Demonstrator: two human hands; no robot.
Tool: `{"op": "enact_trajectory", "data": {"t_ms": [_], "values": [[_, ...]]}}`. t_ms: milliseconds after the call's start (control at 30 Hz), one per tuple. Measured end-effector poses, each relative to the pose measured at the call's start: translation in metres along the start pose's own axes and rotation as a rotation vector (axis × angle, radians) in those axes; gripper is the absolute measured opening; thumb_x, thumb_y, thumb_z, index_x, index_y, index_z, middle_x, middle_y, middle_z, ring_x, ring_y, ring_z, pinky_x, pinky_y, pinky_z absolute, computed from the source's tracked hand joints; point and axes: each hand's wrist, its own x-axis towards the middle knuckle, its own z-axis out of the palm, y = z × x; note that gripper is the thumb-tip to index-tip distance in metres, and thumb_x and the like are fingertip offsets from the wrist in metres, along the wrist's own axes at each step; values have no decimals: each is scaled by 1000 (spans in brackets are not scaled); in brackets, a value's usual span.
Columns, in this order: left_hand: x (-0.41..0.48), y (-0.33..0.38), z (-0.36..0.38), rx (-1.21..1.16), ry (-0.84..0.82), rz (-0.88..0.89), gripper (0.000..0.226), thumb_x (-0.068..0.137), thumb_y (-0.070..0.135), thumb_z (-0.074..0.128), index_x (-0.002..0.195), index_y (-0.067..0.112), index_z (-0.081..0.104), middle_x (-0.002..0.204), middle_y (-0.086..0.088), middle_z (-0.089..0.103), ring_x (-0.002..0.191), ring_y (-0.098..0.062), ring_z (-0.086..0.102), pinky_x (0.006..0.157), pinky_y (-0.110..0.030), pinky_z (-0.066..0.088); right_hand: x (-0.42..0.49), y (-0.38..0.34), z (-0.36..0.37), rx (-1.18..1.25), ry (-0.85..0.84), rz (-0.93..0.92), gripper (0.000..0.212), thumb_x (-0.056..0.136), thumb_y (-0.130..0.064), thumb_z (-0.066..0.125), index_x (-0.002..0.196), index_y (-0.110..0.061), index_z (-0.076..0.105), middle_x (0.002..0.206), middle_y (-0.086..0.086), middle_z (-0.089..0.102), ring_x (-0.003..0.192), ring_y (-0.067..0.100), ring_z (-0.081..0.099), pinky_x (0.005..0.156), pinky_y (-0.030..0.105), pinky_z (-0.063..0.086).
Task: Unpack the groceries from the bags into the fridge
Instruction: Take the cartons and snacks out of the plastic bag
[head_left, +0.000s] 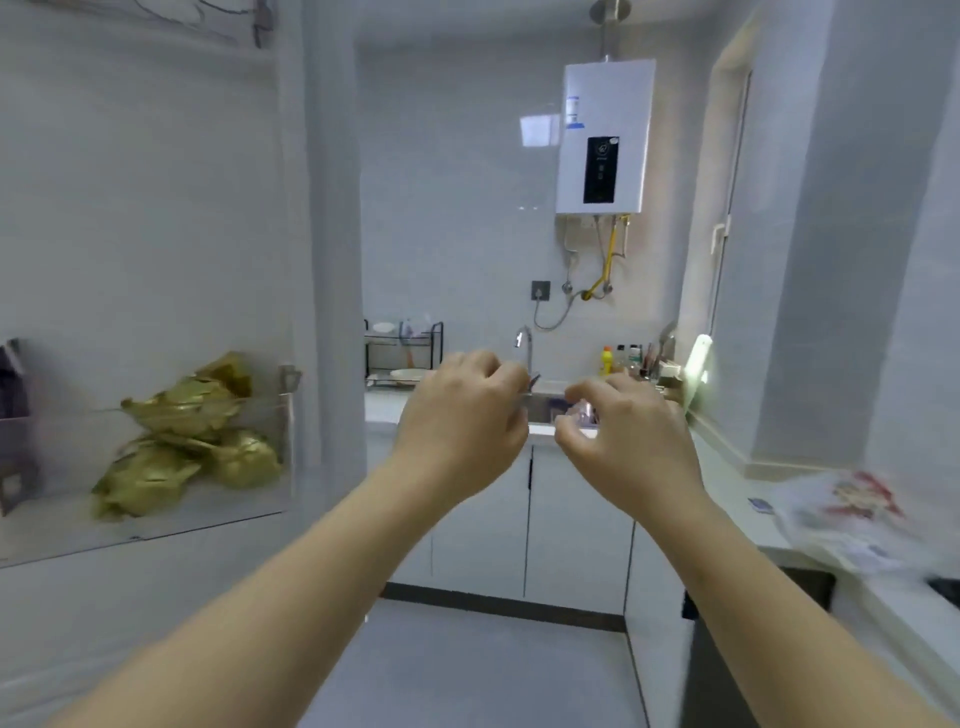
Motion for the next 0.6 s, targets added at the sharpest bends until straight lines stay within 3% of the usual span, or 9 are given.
{"op": "enact_trajectory", "data": {"t_ms": [200, 600], "values": [[31, 101, 111, -104, -165, 69, 30, 94, 29, 45, 123, 21, 51, 119, 0, 53, 106, -19, 47, 85, -30, 44, -37, 138, -24, -190, -121, 144, 37, 90, -39, 46, 125, -29, 50, 130, -8, 50, 119, 15, 43, 96, 32, 31], [65, 234, 288, -266, -429, 114, 29, 94, 28, 43, 121, 22, 50, 119, 1, 53, 109, -20, 47, 88, -31, 43, -81, 334, -24, -313, -271, 425, 35, 90, -38, 43, 123, -29, 50, 125, -10, 52, 117, 15, 43, 94, 31, 32]]}}
